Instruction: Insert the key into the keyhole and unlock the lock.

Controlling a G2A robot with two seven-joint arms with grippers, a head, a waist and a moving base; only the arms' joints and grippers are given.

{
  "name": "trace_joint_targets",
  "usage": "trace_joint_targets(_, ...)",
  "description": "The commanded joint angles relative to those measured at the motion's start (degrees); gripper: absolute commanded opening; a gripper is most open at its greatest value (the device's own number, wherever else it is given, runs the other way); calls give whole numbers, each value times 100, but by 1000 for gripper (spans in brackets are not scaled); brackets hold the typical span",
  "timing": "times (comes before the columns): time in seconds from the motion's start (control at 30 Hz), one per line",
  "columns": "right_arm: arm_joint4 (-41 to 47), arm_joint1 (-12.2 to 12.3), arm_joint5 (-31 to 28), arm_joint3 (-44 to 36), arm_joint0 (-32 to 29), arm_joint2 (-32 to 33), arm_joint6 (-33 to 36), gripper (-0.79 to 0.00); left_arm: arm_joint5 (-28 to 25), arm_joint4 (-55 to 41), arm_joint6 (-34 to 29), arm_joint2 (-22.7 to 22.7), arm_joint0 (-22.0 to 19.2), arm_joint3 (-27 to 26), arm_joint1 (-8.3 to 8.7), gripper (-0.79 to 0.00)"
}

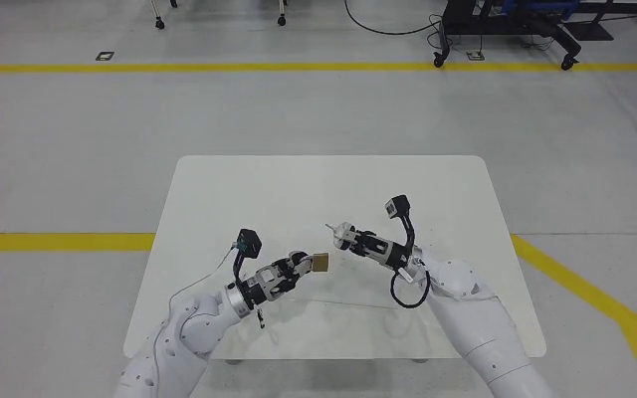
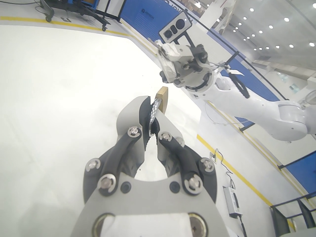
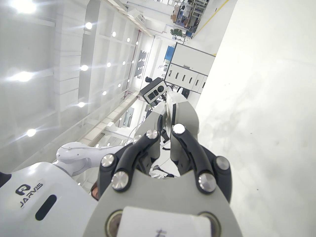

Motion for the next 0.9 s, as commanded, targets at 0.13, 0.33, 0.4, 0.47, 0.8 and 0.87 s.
trace_joint_targets(0.13,-273,-55,105,-128,-22,-205,-169,-785,-68,-439,-344,10,-196,159,-8,-785)
trace_joint_targets(0.33,-115,-54,20,-252,-96,-196,80,-785,64,-419,-274,137,-338,302,-65,-785)
trace_joint_targets(0.4,-73,-44,15,-324,-139,-191,235,-785,94,-432,-240,171,-387,385,-84,-785)
trace_joint_targets(0.47,-21,-32,26,-428,-189,-189,416,-785,133,-452,-228,202,-450,485,-104,-785)
trace_joint_targets(0.8,483,84,-296,-823,-501,310,743,-785,38,-2650,-1541,500,-914,1446,-231,-785)
trace_joint_targets(0.87,524,120,-412,-955,-625,465,754,-785,141,-3935,-2544,596,-1151,1799,-271,-785)
